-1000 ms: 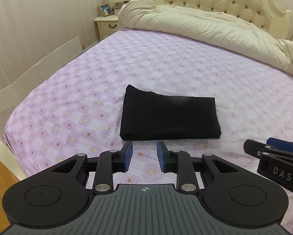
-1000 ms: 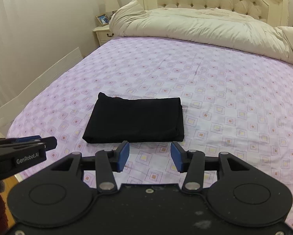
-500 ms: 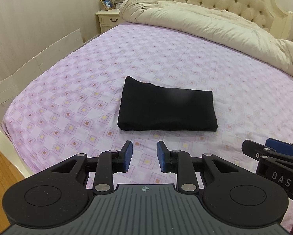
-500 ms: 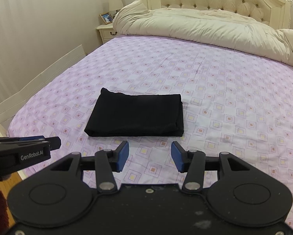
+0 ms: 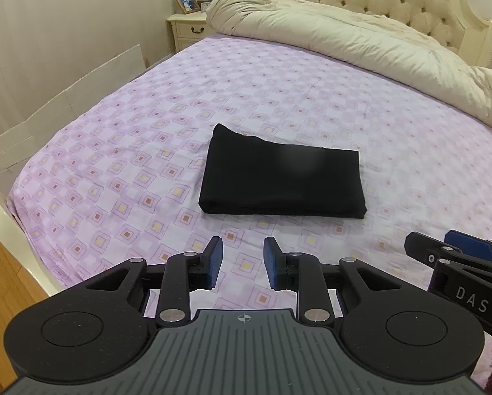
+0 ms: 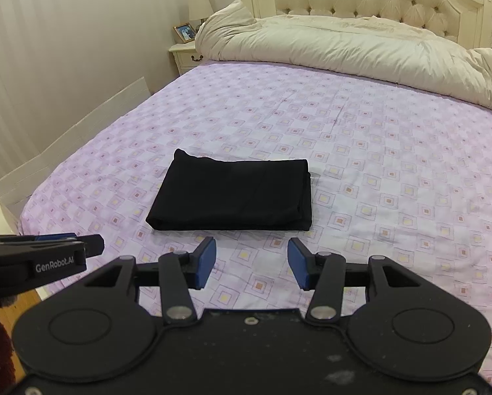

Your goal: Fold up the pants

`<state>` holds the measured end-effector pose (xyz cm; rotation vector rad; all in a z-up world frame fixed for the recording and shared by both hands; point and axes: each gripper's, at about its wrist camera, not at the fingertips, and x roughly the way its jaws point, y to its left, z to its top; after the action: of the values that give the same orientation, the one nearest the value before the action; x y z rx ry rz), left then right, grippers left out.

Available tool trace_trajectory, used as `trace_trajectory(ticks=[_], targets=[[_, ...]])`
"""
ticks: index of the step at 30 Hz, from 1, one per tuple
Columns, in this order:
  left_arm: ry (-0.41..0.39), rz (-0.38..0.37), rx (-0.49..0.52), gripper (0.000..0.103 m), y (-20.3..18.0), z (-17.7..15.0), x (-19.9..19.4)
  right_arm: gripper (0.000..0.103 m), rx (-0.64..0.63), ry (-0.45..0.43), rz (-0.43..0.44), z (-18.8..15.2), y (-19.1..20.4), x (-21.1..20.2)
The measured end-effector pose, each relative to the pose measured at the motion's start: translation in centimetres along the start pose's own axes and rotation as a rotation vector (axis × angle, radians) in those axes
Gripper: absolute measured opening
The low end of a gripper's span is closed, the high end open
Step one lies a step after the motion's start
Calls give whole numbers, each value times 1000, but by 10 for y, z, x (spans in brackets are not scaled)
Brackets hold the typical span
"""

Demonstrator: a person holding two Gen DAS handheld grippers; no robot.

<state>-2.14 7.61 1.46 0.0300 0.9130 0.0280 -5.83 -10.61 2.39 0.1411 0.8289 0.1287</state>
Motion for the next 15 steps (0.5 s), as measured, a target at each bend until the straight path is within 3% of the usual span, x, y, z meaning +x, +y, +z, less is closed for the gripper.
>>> trace_trajectory(ticks=[15], targets=[[11,3,23,27,-10,4,3,52,16,4,9,1,-4,2]])
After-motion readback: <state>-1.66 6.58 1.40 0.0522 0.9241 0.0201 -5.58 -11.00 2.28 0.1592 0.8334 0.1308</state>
